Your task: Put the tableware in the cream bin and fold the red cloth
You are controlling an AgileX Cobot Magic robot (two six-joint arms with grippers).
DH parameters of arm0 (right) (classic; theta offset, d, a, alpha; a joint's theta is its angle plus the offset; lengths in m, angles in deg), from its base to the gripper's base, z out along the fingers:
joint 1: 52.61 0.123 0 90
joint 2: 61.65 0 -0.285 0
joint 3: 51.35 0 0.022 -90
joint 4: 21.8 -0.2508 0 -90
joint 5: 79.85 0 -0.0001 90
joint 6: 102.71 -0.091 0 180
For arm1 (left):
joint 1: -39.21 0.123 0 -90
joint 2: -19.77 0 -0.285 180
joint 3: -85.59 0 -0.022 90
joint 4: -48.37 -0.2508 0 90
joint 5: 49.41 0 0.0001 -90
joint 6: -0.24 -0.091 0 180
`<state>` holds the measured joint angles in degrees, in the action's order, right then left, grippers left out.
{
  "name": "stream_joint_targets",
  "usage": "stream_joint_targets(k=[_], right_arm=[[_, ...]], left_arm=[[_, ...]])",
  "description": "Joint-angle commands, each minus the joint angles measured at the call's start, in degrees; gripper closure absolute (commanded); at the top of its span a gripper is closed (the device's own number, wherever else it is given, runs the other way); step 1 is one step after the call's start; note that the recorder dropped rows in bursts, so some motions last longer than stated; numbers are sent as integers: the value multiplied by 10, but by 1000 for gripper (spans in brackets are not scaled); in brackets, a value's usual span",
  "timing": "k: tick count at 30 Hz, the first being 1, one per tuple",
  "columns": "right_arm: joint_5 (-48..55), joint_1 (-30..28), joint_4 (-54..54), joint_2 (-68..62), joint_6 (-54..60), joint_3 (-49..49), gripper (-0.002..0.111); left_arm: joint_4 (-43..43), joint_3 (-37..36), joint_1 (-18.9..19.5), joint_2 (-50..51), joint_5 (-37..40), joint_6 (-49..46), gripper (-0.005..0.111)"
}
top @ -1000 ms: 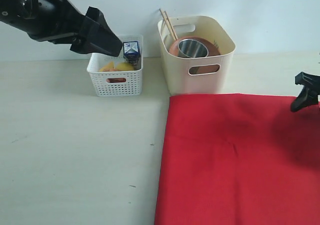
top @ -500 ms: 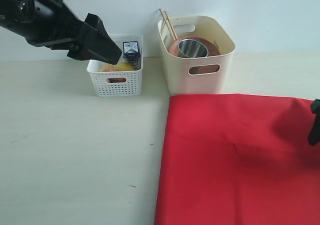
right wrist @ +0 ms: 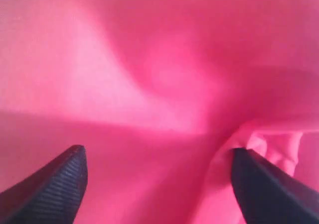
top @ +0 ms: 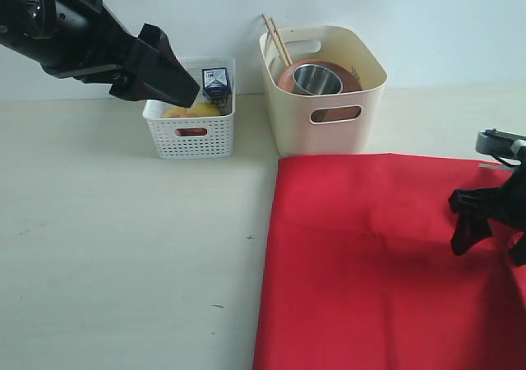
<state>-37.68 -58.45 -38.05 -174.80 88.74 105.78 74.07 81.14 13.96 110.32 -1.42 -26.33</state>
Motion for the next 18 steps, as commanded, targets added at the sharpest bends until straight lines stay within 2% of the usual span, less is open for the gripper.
stream_joint_targets(k=[1,2,4,5,7,12,13,17,18], right_arm=[[-49,47,113,-4,-103,-2,32],[-52,55,134,-7,-124,-2,32],[-58,69,220,-14,-203,-2,32],[-52,72,282,-14,-255,-2,32],[-40,72,340,-4,-317,-2,32],[-31,72,347,3,-327,-2,32],[-35,72,341,-11,-325,-2,32],[-31,72,329,-58,-301,-2,35],[-31,72,316,-73,-290,-2,42]], left_arm=[[1,-1,1,0,-6,-2,21],[1,-1,1,0,-12,-2,21],[2,-1,1,0,-20,-2,31],[2,-1,1,0,-20,-2,45],[2,-1,1,0,-22,-2,65],[9,-7,1,0,-25,-1,94],[12,-22,1,-3,-42,-1,106],[6,-62,1,-41,-75,-1,107],[4,-75,1,-67,-75,-1,107]])
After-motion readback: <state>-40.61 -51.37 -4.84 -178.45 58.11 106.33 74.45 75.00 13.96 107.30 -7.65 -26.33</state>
